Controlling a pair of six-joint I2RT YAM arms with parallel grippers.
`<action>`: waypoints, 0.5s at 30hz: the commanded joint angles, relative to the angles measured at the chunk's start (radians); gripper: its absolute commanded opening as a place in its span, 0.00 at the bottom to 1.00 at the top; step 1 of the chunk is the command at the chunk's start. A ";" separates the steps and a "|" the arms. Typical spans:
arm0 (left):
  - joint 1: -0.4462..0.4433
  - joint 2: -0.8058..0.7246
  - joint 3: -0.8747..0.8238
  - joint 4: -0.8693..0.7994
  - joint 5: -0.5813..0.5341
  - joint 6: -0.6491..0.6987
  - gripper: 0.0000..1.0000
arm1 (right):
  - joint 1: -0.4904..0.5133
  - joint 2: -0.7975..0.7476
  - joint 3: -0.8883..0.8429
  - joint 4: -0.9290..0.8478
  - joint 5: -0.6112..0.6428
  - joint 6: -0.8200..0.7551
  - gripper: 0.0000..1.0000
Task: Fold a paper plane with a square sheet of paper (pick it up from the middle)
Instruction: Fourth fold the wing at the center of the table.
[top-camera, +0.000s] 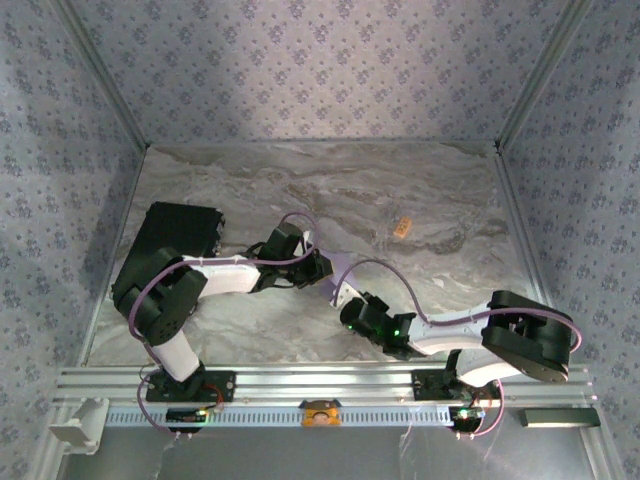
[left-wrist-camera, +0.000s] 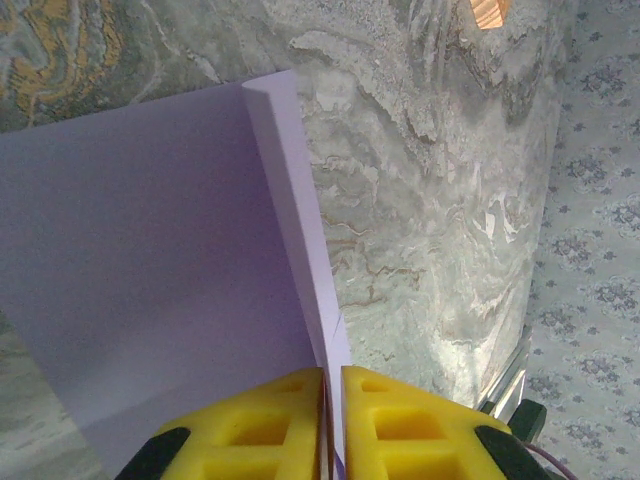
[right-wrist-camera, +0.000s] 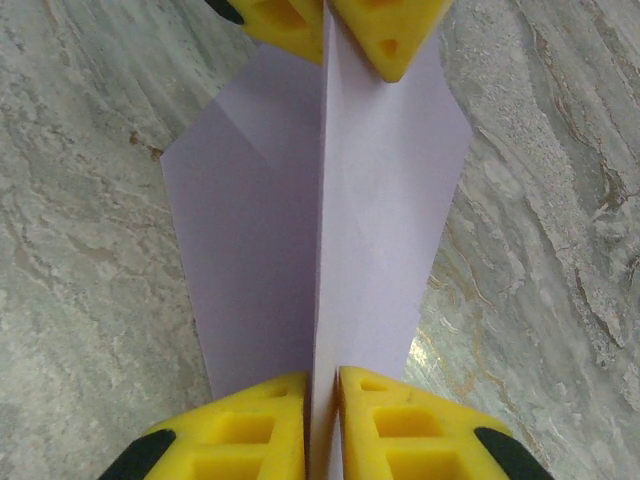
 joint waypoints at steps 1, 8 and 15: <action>-0.007 0.000 0.023 -0.006 0.012 0.005 0.12 | -0.008 0.000 0.007 0.001 0.004 0.031 0.16; -0.007 -0.001 0.021 -0.006 0.008 0.004 0.12 | -0.016 0.000 0.008 -0.005 -0.002 0.049 0.12; -0.007 0.000 0.024 -0.008 0.008 0.005 0.12 | -0.028 -0.002 0.007 -0.009 -0.013 0.064 0.09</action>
